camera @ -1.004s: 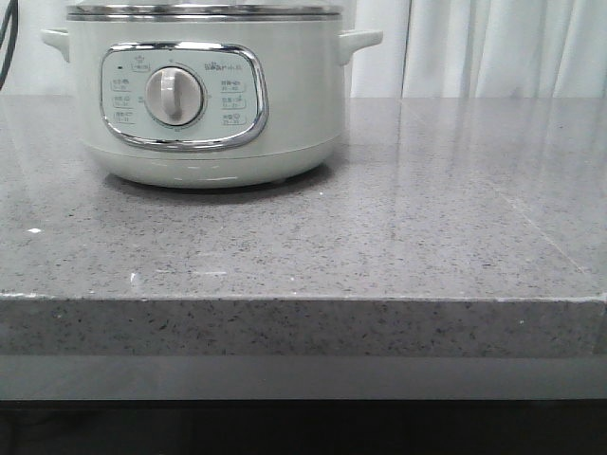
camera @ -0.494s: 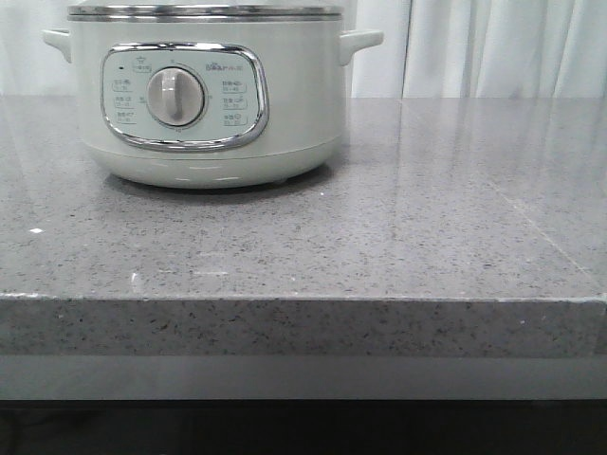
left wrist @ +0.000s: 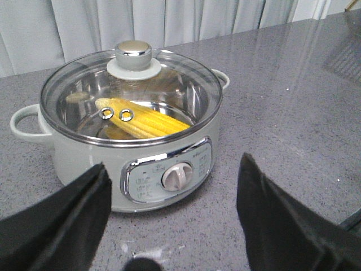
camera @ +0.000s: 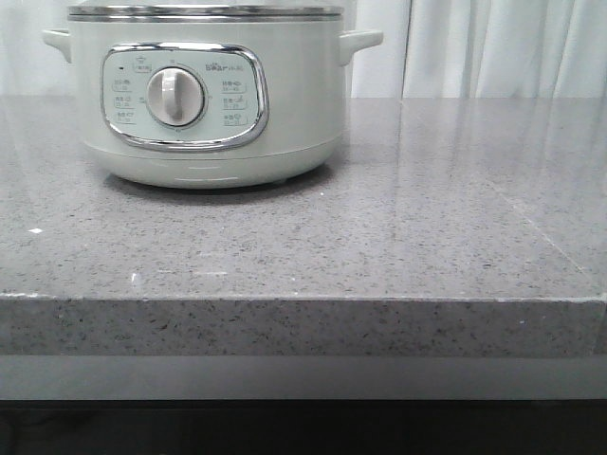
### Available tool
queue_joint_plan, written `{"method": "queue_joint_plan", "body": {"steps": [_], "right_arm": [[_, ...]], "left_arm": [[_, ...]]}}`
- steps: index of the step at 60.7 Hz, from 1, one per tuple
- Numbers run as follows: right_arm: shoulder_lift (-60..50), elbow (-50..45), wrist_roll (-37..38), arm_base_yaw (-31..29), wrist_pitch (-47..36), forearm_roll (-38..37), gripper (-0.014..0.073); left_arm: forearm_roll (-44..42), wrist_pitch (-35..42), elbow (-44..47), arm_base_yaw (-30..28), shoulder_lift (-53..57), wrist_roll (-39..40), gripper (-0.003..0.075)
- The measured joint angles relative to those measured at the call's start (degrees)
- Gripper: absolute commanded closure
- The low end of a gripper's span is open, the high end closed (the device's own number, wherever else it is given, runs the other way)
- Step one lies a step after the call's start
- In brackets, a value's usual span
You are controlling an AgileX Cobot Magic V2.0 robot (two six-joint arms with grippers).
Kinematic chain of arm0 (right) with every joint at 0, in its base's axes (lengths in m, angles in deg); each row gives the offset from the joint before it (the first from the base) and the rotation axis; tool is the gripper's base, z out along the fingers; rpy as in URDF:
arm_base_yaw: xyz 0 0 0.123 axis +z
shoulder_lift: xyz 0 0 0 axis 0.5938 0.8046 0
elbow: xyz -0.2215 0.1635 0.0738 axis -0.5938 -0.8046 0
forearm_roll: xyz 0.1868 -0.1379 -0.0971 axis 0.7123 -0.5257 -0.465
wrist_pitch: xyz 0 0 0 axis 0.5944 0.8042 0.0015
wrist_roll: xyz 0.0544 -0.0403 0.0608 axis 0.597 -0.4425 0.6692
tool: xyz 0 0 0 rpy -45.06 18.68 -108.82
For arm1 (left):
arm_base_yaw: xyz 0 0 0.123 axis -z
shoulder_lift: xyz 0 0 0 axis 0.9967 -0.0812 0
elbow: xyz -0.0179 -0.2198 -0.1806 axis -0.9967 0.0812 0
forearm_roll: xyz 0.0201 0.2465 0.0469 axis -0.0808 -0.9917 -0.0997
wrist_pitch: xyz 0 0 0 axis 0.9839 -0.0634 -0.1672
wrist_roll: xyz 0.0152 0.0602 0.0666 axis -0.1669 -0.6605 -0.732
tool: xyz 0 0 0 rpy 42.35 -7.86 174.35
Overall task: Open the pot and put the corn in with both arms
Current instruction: 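Release the lid knob and raise the left gripper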
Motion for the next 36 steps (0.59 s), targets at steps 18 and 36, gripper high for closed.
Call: {"method": "queue_joint_plan", "body": {"steps": [18,36], "right_arm": [[0.0,0.0,0.0,0.0,0.6,0.0,0.0105],[0.0,0.0,0.0,0.0,1.9,0.0,0.0585]], "left_arm": [[0.0,-0.1,6.3,0.0,6.6,0.0,0.0324],[0.0,0.2,6.4,0.0,6.6,0.0,0.0698]]}}
